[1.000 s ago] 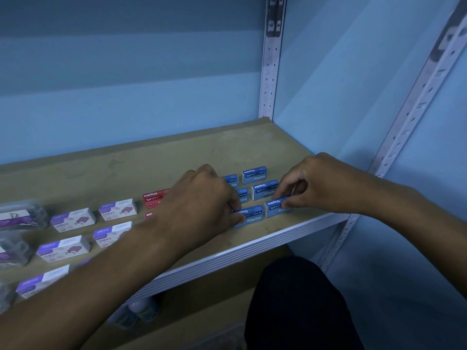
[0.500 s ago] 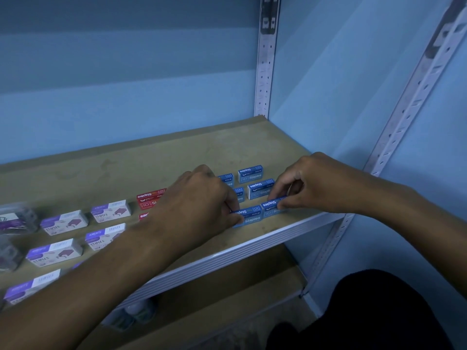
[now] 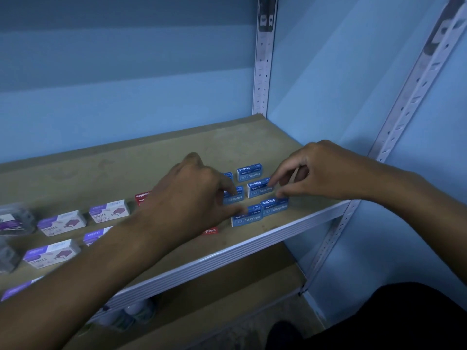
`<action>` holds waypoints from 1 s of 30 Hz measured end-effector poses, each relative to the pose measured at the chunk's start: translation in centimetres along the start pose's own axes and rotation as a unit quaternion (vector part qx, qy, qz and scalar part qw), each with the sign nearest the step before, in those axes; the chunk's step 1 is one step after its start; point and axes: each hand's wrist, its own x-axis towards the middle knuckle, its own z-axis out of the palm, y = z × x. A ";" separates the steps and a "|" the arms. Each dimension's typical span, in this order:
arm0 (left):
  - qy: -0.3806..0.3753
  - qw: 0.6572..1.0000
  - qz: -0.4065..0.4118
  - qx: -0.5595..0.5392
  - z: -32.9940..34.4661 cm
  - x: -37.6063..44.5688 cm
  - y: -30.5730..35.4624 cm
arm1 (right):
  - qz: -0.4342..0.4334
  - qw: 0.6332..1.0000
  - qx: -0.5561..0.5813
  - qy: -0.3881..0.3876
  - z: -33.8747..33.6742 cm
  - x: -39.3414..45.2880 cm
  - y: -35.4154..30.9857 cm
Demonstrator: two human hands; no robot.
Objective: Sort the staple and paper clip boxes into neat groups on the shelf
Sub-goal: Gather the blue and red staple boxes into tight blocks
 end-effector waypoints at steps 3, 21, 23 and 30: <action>0.024 0.999 -0.004 0.026 -0.5 0.5 -0.8 | 0.002 0.999 -0.005 0.033 -0.3 0.9 0.3; -0.007 0.996 -0.042 0.076 0.2 2.4 -0.5 | -0.025 0.999 -0.047 0.003 1.2 3.6 -0.5; -0.006 0.997 -0.039 0.063 0.0 2.4 -0.3 | -0.025 0.999 -0.040 0.004 0.8 3.3 -0.6; 0.002 0.999 -0.026 0.043 -0.6 2.2 1.0 | -0.045 0.997 -0.055 0.000 -0.3 2.1 -0.7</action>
